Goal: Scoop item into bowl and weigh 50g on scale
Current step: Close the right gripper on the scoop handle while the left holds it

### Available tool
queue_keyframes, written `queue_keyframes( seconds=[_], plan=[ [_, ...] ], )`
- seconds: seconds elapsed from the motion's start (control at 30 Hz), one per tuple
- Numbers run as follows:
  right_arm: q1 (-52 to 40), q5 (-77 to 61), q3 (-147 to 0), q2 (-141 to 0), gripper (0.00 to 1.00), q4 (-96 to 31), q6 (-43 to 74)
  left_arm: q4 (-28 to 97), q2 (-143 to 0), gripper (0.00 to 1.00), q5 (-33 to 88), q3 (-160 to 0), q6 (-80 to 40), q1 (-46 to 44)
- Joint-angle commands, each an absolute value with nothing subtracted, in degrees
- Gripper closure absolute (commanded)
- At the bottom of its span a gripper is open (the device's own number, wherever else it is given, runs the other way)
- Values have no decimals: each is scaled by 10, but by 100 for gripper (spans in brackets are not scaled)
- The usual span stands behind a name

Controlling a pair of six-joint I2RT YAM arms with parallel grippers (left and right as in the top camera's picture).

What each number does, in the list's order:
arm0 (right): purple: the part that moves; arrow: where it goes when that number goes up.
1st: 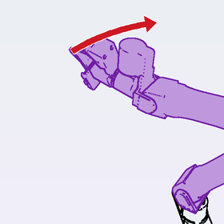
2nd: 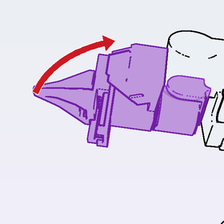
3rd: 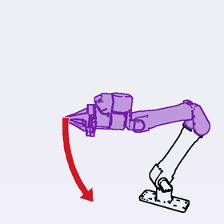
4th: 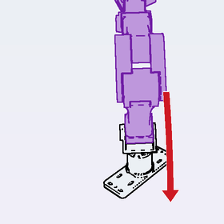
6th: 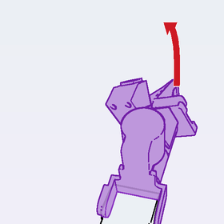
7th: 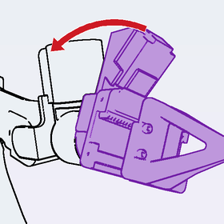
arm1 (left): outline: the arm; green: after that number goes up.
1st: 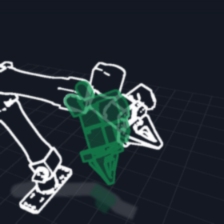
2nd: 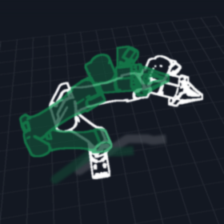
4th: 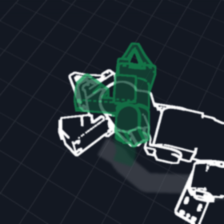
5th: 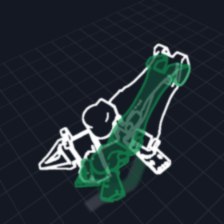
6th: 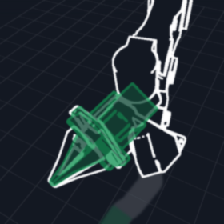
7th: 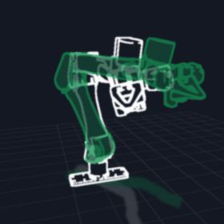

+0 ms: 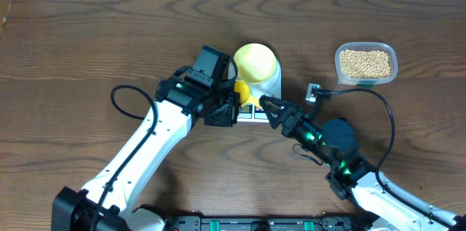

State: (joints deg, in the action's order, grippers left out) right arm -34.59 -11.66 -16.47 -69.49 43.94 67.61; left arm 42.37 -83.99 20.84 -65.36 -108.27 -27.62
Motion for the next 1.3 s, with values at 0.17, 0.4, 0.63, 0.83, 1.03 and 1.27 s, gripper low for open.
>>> queue_keyframes(
  seconds=[0.17,0.4,0.63,0.83,1.03,1.27],
  plan=[
    [-350,-104,-178,-698,26,439,670,425,-832,92,203,-655,-1109,-285],
    [-350,-102,-178,-698,49,439,670,425,-832,92,203,-655,-1114,-285],
    [-350,-101,-179,-698,49,439,670,423,-832,92,203,-655,-1116,-291],
    [-350,-100,-178,-698,51,439,670,415,-832,92,203,-655,-1117,-301],
    [-350,-97,-179,-698,54,439,670,414,-832,92,203,-655,-1117,-301],
    [-350,-93,-179,-698,64,439,670,415,-832,92,203,-655,-1117,-301]
  ],
)
